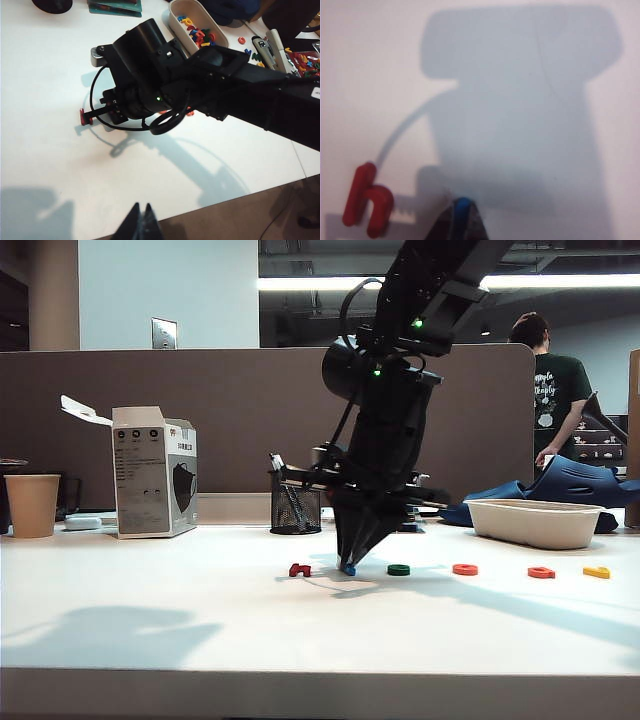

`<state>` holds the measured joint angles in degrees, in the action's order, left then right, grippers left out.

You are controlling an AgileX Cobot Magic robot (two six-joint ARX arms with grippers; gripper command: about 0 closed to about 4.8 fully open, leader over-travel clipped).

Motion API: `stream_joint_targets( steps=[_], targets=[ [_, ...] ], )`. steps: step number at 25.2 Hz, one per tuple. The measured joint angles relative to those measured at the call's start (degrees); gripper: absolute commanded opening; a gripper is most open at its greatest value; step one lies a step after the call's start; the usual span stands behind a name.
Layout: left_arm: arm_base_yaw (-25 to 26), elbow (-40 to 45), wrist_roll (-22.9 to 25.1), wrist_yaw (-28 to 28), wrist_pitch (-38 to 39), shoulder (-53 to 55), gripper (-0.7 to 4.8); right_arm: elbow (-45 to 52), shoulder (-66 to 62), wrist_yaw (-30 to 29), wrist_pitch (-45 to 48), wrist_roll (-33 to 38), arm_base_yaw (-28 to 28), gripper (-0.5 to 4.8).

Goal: Select the appropriate letters from the row of letter magnets placed on the table to arrange into the word "love".

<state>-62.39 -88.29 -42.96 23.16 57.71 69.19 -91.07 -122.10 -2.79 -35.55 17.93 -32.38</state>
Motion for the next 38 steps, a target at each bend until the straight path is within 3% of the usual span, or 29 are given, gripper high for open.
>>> stream_joint_targets(
  steps=[18,28,32,36,38],
  targets=[
    [0.0,0.0,0.0,0.0,0.0,0.0,-0.05,1.7,3.7,-4.8,-19.0,0.3,-0.1,-0.09],
    [0.0,0.0,0.0,0.0,0.0,0.0,-0.05,11.2,10.0,-4.3,-15.9,7.3,-0.2,-0.06],
    [0.0,0.0,0.0,0.0,0.0,0.0,-0.05,11.4,10.1,-4.2,-15.7,8.5,-0.5,0.58],
    [0.0,0.0,0.0,0.0,0.0,0.0,-0.05,11.4,10.1,-3.9,-15.4,8.9,-0.8,0.70],
    [0.0,0.0,0.0,0.0,0.0,0.0,-0.05,11.4,10.1,-3.9,-15.5,9.0,-0.8,1.05]
  ],
)
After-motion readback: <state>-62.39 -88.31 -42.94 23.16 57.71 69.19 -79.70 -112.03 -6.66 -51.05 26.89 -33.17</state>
